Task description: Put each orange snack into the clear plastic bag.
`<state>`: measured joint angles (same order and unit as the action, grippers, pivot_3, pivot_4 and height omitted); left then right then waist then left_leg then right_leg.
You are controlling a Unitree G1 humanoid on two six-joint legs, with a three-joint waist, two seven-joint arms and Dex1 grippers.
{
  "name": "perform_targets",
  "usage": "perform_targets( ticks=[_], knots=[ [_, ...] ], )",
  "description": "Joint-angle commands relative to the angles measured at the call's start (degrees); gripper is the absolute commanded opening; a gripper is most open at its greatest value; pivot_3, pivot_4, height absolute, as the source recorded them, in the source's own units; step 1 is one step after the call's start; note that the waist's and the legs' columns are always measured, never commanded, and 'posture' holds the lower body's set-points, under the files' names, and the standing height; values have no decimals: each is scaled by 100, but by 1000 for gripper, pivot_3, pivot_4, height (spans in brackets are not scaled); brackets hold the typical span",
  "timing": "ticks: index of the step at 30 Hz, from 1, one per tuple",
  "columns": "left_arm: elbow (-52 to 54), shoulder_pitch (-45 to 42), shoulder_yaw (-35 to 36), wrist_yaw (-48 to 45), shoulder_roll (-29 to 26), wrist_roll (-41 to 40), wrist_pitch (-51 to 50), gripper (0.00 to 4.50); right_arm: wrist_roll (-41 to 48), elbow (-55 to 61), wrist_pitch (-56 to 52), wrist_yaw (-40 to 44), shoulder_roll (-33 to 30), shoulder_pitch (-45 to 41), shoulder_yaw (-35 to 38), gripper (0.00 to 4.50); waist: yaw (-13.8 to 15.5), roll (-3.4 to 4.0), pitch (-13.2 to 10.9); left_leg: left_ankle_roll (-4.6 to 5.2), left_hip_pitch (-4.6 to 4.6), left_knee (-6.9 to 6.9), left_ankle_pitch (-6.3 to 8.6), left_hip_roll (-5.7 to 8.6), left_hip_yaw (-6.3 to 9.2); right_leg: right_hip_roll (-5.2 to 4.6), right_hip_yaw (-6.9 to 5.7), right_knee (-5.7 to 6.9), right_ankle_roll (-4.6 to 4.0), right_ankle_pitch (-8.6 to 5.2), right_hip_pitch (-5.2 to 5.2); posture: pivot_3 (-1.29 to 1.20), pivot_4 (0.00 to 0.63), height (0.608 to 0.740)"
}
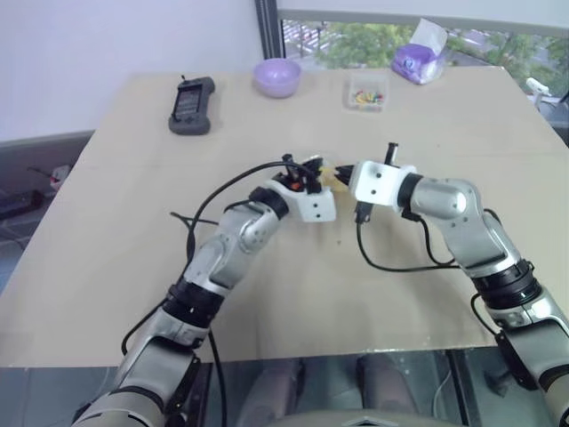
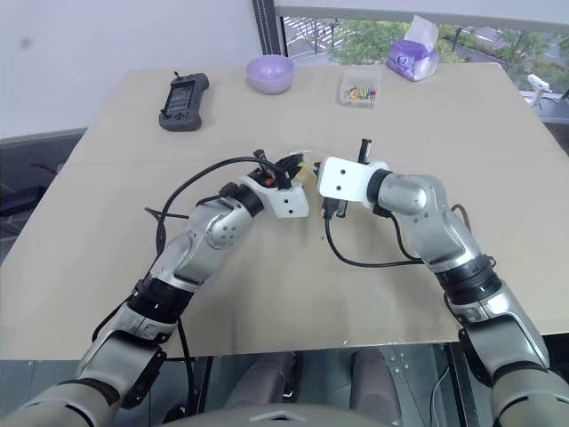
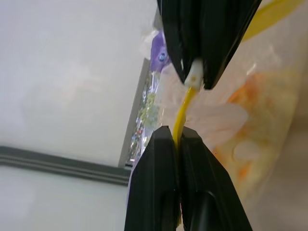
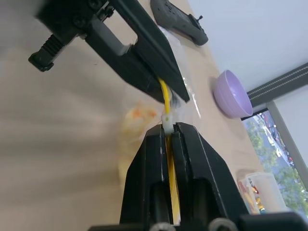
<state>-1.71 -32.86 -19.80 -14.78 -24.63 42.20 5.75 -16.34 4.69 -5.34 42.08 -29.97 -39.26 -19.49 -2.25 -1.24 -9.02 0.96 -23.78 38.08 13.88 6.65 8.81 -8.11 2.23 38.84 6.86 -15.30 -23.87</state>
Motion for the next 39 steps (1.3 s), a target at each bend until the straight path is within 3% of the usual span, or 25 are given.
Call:
perform_targets(
  ticks=[1, 12, 17, 22, 24, 28, 39],
  knots=[
    [-191, -44, 606, 293, -212, 155, -721, 0, -176, -22, -285, -58, -246, -7, 289, 55, 1, 0, 0, 0, 0, 0, 0, 0, 0, 0, 0, 0, 0, 0, 0, 0, 150, 740],
    [-281, -160, 675, 533, -257, 228, -1088, 0, -631, -219, -1078, -204, -493, -133, 428, 55, 15, 0, 0, 0, -5, 0, 0, 6, 2, -4, 0, -1, 0, 0, -2, 0, 150, 740],
    [-242, -101, 613, 483, -206, 128, -997, 0, -393, -32, -1088, -140, -309, -127, 464, 55, -15, 0, 0, 0, -4, -1, 0, 4, 2, -2, -2, -1, 0, 0, -3, 0, 150, 740],
    [5, 41, 339, 262, -137, -230, -285, 0, 114, 293, -559, 57, -28, -124, 379, 55, -4, 0, 0, 0, -5, -1, 0, 0, 4, -4, -1, -2, 0, 0, -3, 0, 150, 740],
    [73, 74, 269, 222, -122, -242, -184, 0, 140, 328, -374, 149, -14, -127, 270, 548, 7, 0, 0, 0, -5, 0, 0, 1, 5, -5, -2, -2, 0, 0, -1, 0, 150, 740],
    [226, 161, 163, 118, -109, -311, 56, 0, 103, 202, -232, 61, 123, -205, 202, 2157, 7, 0, 0, 0, -4, 1, 0, 2, 7, -4, -4, 0, 0, 0, 0, 0, 150, 740],
    [291, 209, 176, 75, -115, -284, 99, 0, 32, 19, 147, 152, 268, -303, -36, 2157, -8, 0, 0, 0, -3, 1, 0, 1, 7, -3, -4, 0, 0, 0, -2, 0, 150, 740]
  ],
)
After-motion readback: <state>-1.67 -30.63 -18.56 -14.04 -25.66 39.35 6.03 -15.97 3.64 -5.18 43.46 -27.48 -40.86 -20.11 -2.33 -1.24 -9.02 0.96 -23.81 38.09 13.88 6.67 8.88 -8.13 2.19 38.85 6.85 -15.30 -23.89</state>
